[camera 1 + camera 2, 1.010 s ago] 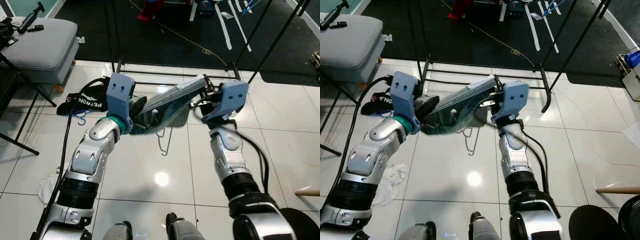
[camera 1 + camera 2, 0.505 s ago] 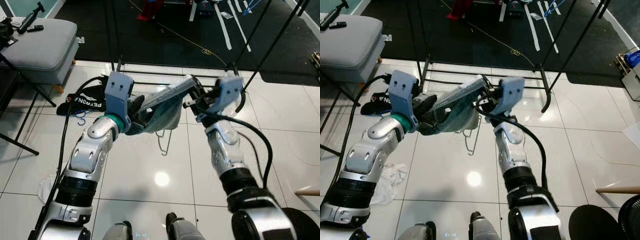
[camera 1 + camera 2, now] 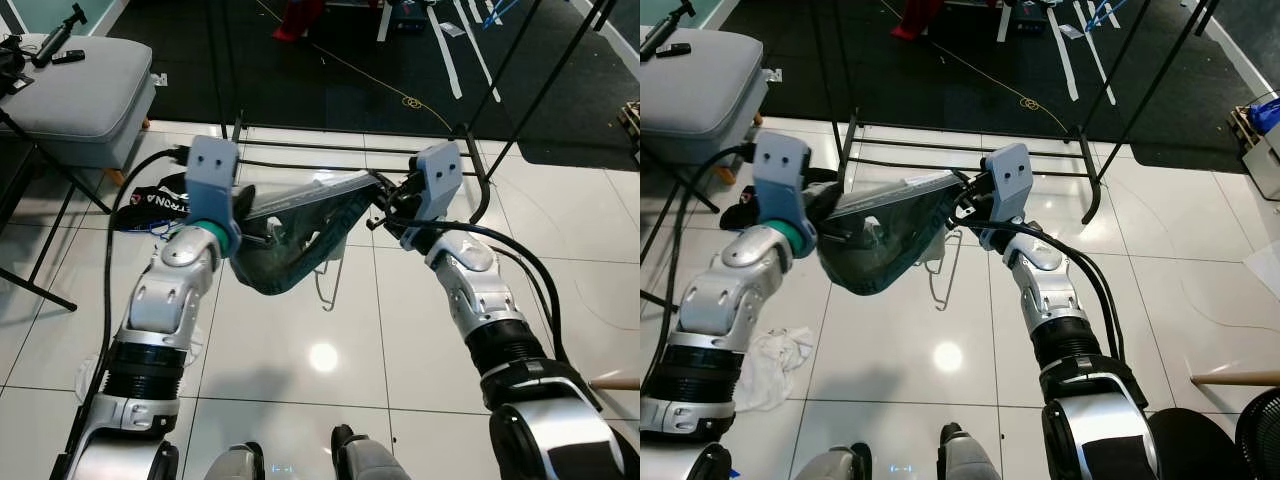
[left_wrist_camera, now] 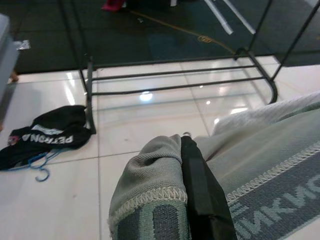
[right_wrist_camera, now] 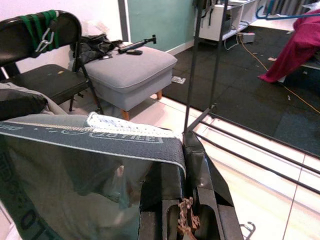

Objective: Hang hanger

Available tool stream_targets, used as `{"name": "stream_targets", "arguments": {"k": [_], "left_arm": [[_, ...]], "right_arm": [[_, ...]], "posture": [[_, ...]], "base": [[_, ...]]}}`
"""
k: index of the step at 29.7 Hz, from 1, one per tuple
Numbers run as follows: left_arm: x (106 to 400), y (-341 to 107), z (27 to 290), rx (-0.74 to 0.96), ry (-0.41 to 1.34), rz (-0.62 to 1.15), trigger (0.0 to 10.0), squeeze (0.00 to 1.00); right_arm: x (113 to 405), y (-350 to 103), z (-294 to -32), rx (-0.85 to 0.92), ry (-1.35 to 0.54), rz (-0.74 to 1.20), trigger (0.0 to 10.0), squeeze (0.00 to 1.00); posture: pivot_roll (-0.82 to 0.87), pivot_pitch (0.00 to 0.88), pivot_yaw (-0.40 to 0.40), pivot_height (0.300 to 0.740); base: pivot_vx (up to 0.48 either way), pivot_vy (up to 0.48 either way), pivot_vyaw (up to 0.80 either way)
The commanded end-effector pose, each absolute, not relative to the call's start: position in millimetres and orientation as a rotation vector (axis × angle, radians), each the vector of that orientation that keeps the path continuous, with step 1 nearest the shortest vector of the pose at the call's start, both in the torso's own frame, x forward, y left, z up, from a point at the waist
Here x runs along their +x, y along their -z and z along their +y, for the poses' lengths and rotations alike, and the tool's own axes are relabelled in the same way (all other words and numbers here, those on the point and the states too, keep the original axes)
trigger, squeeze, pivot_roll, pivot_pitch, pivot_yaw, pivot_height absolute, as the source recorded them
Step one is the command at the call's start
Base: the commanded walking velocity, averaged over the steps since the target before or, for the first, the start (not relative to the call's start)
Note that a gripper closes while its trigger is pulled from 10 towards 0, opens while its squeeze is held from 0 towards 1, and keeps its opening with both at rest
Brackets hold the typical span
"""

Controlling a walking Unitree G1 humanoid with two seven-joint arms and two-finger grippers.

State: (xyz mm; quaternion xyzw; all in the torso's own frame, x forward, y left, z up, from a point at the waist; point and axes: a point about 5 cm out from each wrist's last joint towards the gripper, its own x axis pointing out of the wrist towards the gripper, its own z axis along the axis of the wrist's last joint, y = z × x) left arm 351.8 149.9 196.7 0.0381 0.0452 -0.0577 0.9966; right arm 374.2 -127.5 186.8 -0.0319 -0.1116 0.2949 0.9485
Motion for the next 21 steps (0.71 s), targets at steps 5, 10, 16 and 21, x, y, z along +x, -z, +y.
{"name": "stream_targets", "arguments": {"k": [5,10,16,21], "left_arm": [[353,-193,193,0.069,-0.150,0.089,10.0,0.00],[352,-202,208,0.049,-0.261,0.013,10.0,0.00],[347,-221,215,0.085,-0.296,-0.105,10.0,0.00],[348,-223,208,0.095,-0.260,-0.113,10.0,0.00]], "right_arm": [[372,-178,-147,-0.145,-0.521,-0.209,0.0,0.00],[369,-171,-149,-0.189,-0.499,-0.210,0.0,0.00],[363,-168,-147,-0.183,-0.484,-0.252,0.0,0.00],[363,-171,-143,-0.183,-0.487,-0.271,0.0,0.00]], "posture": [[0.01,0.119,0.013,0.740],[0.01,0.123,0.012,0.740],[0.01,0.129,0.017,0.740],[0.01,0.128,0.017,0.740]], "base": [[0.000,0.000,0.00],[0.000,0.000,0.00],[0.000,0.000,0.00],[0.000,0.000,0.00]]}}
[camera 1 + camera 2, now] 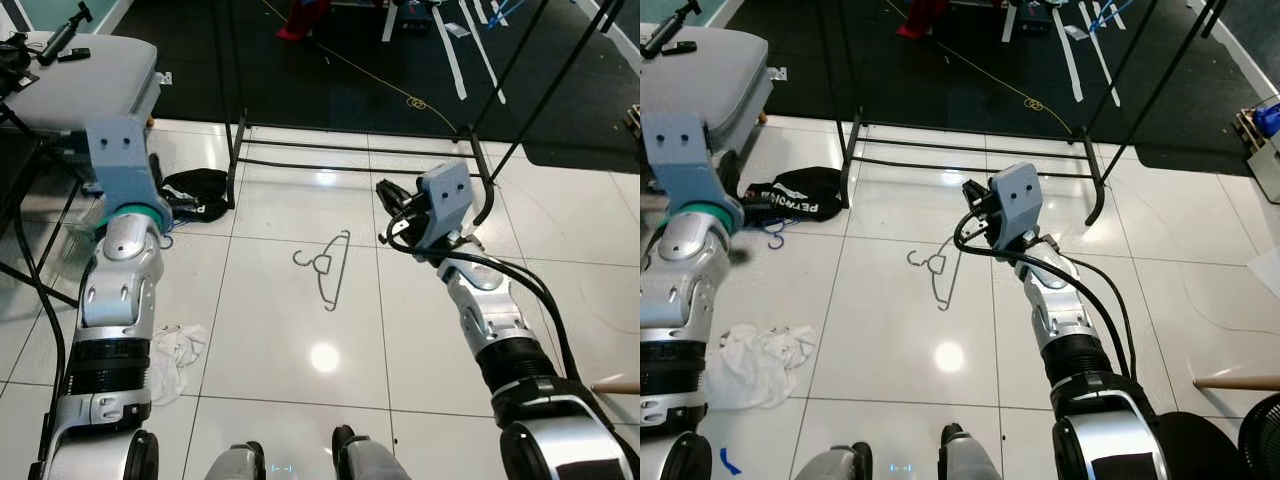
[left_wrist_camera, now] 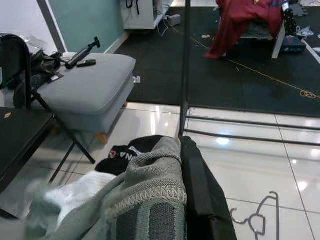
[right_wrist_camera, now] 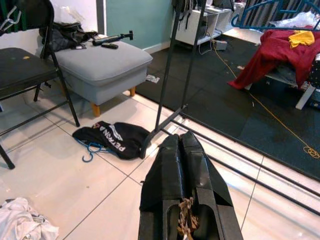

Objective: Hang hanger

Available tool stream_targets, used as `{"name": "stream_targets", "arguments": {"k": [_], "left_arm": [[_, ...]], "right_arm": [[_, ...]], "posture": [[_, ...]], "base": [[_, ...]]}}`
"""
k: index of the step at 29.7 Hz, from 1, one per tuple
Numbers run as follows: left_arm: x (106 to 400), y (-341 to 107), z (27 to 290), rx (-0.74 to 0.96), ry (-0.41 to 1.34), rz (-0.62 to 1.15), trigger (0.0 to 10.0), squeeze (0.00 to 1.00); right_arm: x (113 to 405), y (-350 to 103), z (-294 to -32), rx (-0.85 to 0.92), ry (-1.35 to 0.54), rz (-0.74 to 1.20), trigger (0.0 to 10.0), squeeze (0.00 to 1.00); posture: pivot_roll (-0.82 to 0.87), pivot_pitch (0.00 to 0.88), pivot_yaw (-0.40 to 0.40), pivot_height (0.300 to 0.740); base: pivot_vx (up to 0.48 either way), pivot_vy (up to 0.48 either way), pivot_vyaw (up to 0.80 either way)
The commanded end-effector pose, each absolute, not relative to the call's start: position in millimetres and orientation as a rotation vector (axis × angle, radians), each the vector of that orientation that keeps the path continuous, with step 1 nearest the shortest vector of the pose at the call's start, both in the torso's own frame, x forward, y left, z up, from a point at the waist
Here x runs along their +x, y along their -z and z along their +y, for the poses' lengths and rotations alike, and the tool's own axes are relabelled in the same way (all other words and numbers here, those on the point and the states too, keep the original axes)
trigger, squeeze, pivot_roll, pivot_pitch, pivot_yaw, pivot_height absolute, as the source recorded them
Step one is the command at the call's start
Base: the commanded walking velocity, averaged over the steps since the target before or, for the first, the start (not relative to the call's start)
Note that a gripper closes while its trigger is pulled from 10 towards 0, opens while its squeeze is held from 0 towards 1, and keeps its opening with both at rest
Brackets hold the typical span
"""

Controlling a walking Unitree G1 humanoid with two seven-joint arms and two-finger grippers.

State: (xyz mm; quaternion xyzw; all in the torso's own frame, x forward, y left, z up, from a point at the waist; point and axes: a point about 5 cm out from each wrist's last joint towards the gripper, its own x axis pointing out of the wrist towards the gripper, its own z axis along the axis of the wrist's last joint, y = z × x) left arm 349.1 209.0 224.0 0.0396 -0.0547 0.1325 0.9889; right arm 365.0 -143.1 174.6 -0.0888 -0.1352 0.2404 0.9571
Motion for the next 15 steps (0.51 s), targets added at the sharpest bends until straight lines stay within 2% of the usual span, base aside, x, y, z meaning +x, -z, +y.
{"name": "stream_targets", "arguments": {"k": [1,7,8,9,10,11,13,14,15], "left_arm": [[348,-223,208,0.095,-0.260,-0.113,10.0,0.00],[351,-217,194,0.135,-0.181,-0.092,10.0,0.00],[351,-216,193,0.139,-0.176,-0.088,10.0,0.00],[351,-215,193,0.142,-0.176,-0.088,10.0,0.00],[351,-215,193,0.142,-0.176,-0.088,10.0,0.00],[352,-215,192,0.135,-0.169,-0.089,10.0,0.00],[352,-215,192,0.135,-0.169,-0.089,10.0,0.00],[352,-215,191,0.121,-0.149,-0.089,10.0,0.00],[352,-215,191,0.121,-0.149,-0.089,10.0,0.00]], "right_arm": [[363,-171,-143,-0.183,-0.487,-0.271,0.0,0.00],[362,-169,-138,-0.149,-0.496,-0.277,0.0,0.00],[361,-168,-137,-0.137,-0.496,-0.276,0.2,0.00],[360,-167,-136,-0.126,-0.494,-0.275,3.5,0.00],[360,-167,-136,-0.126,-0.494,-0.275,3.5,0.00],[359,-165,-135,-0.118,-0.491,-0.273,5.7,0.00],[359,-165,-135,-0.118,-0.491,-0.273,5.7,0.00],[358,-163,-135,-0.107,-0.486,-0.270,10.0,0.00],[358,-163,-135,-0.107,-0.486,-0.270,10.0,0.00]], "posture": [[0.01,0.128,0.017,0.740],[0.01,0.130,0.014,0.740],[0.01,0.130,0.014,0.740],[0.01,0.130,0.015,0.740],[0.01,0.130,0.015,0.740],[0.01,0.130,0.015,0.740],[0.01,0.130,0.015,0.740],[0.01,0.130,0.016,0.740],[0.01,0.130,0.016,0.740]], "base": [[0.000,0.000,0.00],[0.000,0.000,0.00],[0.000,0.000,0.00],[0.000,0.000,0.00],[0.000,0.000,0.00],[0.000,0.000,0.00],[0.000,0.000,0.00],[0.000,0.000,0.00],[0.000,0.000,0.00]]}}
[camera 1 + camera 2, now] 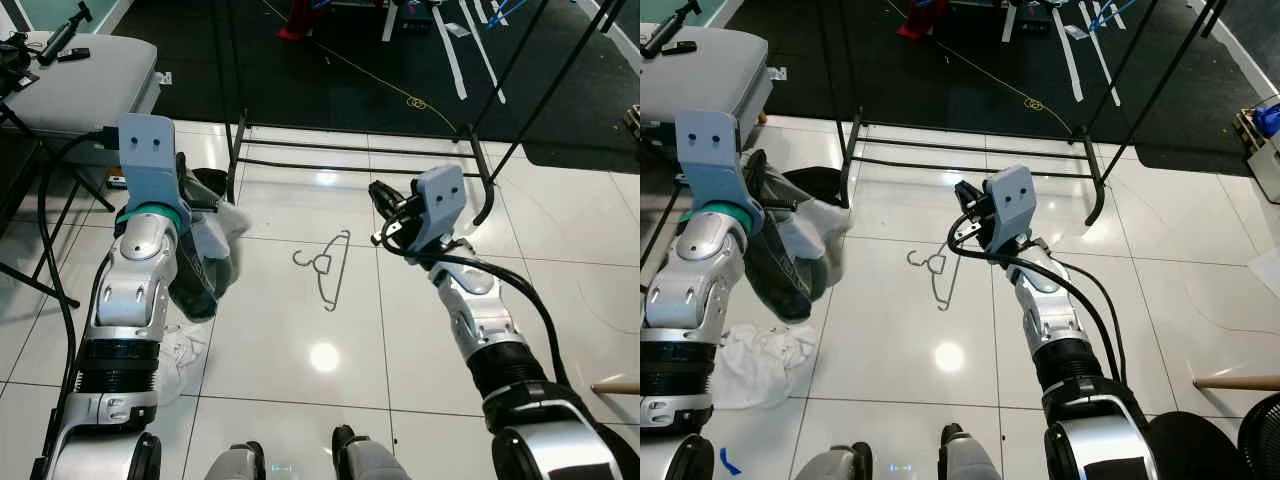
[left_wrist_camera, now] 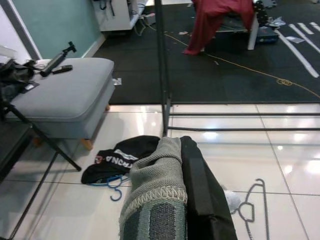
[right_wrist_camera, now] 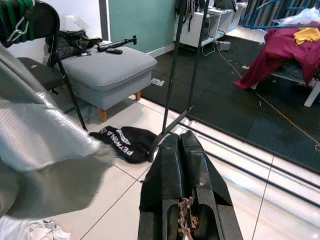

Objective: Hang hanger

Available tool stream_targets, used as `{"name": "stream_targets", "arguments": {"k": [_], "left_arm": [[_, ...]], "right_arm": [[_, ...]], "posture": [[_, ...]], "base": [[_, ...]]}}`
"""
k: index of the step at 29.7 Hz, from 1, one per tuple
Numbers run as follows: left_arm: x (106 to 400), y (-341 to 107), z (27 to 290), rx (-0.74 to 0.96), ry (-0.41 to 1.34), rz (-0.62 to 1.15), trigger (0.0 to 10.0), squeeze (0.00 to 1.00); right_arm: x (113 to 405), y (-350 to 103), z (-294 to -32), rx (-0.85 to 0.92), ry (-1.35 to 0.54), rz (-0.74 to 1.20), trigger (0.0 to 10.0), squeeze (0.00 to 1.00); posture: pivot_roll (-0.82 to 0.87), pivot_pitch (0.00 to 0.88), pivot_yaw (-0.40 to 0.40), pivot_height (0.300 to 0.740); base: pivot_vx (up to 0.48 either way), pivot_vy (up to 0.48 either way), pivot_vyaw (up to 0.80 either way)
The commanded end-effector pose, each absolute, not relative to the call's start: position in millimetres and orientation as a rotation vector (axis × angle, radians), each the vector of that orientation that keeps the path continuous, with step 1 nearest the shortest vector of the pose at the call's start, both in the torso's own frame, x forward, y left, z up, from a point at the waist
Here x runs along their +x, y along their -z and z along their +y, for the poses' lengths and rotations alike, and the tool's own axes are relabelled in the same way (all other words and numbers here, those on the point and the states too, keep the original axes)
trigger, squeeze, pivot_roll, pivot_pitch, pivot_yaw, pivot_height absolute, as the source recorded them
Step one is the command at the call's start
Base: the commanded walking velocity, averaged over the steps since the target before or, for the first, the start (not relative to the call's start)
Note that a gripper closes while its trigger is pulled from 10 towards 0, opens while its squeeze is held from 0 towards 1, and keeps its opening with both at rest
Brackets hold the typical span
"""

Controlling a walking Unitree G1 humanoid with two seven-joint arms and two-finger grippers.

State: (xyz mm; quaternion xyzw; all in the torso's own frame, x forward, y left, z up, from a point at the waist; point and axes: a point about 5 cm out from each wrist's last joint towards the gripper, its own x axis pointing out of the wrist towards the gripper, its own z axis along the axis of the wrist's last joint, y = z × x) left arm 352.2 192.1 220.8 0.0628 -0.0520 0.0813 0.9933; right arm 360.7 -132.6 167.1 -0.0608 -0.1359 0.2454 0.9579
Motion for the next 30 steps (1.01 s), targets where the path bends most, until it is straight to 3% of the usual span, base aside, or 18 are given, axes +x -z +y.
{"name": "stream_targets", "arguments": {"k": [1,10,15,16,19,30], "left_arm": [[352,-214,189,0.096,-0.122,-0.086,10.0,0.00],[349,-194,178,-0.063,0.023,-0.020,10.0,0.00],[342,-157,178,-0.069,-0.002,0.102,10.0,0.00],[332,-125,181,-0.134,-0.034,0.202,10.0,0.00],[320,-102,182,-0.236,-0.014,0.250,10.0,0.00],[310,-73,180,-0.137,0.013,0.322,10.0,0.00]], "right_arm": [[357,-161,-135,-0.089,-0.479,-0.261,10.0,0.00],[353,-123,-144,0.099,-0.296,-0.075,10.0,0.00],[341,-95,-155,0.211,-0.118,0.027,10.0,0.00],[331,-81,-160,0.202,-0.047,0.055,10.0,0.00],[320,-69,-157,0.213,-0.058,0.086,10.0,0.00],[307,-49,-159,0.259,-0.042,0.202,10.0,0.00]], "posture": [[0.01,0.129,0.016,0.740],[0.00,0.109,0.024,0.740],[-0.01,0.103,0.026,0.740],[-0.03,0.100,0.042,0.740],[-0.04,0.096,0.042,0.740],[-0.05,0.102,0.007,0.740]], "base": [[0.000,0.000,0.00],[0.000,0.000,0.00],[0.000,0.000,0.00],[0.000,0.000,0.00],[0.000,0.000,0.00],[0.000,0.000,0.00]]}}
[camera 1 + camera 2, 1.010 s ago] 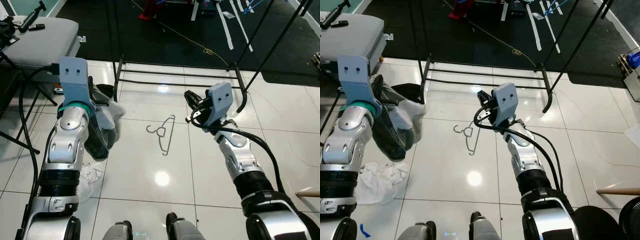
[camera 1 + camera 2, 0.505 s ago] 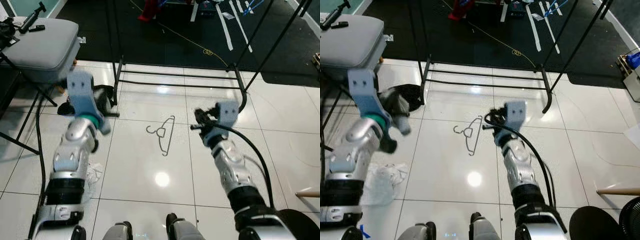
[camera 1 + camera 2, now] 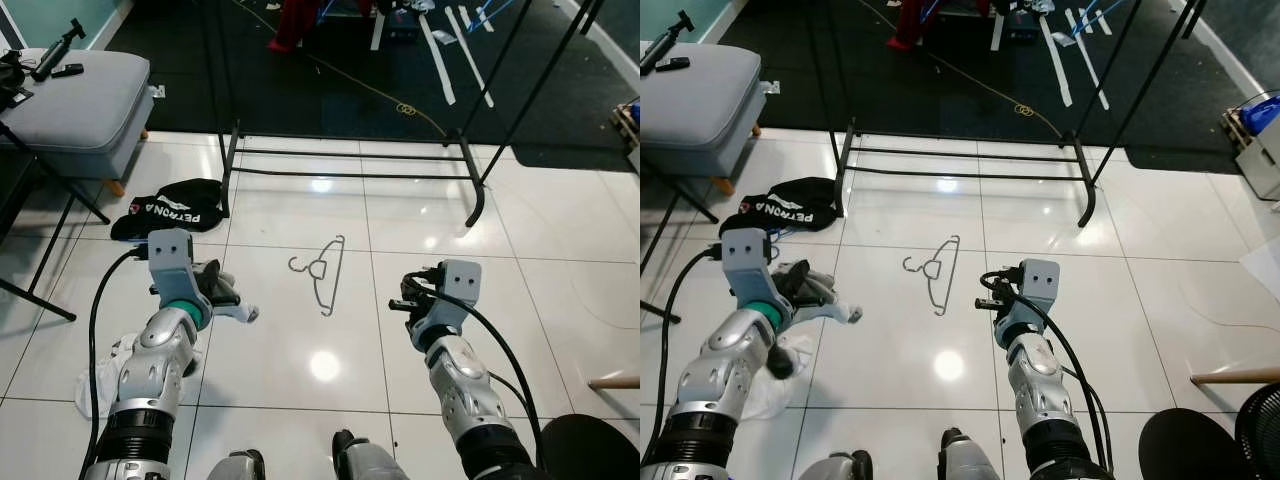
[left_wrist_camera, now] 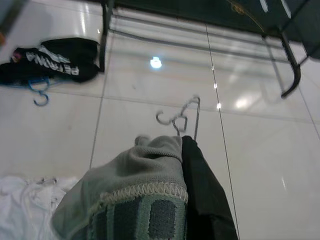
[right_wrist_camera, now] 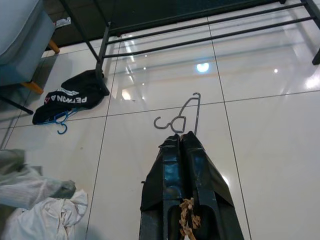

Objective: Hang hanger

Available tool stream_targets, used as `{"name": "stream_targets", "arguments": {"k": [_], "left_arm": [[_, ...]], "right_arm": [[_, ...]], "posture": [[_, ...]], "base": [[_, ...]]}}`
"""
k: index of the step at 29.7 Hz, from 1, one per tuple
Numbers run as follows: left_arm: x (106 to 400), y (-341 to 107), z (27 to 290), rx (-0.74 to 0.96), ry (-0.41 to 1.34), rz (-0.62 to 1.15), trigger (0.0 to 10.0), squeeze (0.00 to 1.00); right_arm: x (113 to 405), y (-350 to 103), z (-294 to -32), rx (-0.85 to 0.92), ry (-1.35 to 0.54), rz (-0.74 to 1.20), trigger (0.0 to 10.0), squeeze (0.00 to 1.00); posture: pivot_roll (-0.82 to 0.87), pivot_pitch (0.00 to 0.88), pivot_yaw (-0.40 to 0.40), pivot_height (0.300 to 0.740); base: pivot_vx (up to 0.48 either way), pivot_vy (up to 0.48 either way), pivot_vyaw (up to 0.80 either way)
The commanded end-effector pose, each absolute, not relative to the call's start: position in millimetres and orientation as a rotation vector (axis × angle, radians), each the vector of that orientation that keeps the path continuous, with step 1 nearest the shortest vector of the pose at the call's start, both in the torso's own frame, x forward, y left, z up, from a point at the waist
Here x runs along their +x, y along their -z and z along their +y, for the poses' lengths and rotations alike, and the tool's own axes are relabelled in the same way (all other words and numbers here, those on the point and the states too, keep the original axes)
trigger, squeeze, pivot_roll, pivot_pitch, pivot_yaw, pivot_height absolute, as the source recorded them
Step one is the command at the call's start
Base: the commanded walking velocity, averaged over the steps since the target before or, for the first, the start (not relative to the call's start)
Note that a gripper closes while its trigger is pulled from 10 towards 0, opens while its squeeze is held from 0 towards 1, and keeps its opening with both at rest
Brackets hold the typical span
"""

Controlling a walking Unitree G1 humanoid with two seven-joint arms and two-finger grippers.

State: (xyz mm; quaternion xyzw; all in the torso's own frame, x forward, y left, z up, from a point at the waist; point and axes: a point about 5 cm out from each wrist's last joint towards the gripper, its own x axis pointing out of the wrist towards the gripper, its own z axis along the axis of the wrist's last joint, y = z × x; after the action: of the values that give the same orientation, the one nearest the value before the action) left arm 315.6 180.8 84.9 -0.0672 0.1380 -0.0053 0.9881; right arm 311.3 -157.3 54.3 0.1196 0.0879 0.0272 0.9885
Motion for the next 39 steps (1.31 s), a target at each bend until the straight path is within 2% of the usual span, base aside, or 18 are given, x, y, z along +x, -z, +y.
{"name": "stream_targets", "arguments": {"k": [1,7,9,11,14,17,39], "left_arm": [[308,-69,179,-0.146,0.016,0.336,10.0,0.00],[302,-58,172,-0.130,0.036,0.417,10.0,0.00],[300,-54,172,-0.124,0.027,0.454,10.0,0.00],[299,-54,171,-0.108,0.038,0.456,10.0,0.00],[297,-64,167,-0.078,0.083,0.365,10.0,0.00],[298,-65,167,-0.088,0.080,0.347,10.0,0.00],[305,-70,151,-0.093,0.095,0.302,10.0,0.00]], "right_arm": [[307,-49,-159,0.231,-0.057,0.200,10.0,0.00],[309,-51,-161,0.266,-0.002,0.184,10.0,0.00],[309,-45,-157,0.308,0.012,0.268,10.0,0.00],[309,-43,-152,0.304,-0.017,0.302,10.0,0.00],[311,-47,-135,0.179,-0.177,0.249,10.0,0.00],[312,-49,-132,0.161,-0.193,0.239,10.0,0.00],[313,-52,-146,0.208,-0.156,0.239,10.0,0.00]], "posture": [[-0.05,0.102,0.006,0.740],[-0.02,0.099,-0.013,0.740],[0.00,0.094,-0.029,0.740],[0.03,0.087,-0.042,0.740],[0.03,0.080,-0.043,0.740],[0.02,0.080,-0.044,0.740],[-0.04,0.101,-0.021,0.740]], "base": [[0.000,0.000,0.00],[0.000,0.000,0.00],[0.000,0.000,0.00],[0.000,0.000,0.00],[0.000,0.000,0.00],[0.000,0.000,0.00],[0.000,0.000,0.00]]}}
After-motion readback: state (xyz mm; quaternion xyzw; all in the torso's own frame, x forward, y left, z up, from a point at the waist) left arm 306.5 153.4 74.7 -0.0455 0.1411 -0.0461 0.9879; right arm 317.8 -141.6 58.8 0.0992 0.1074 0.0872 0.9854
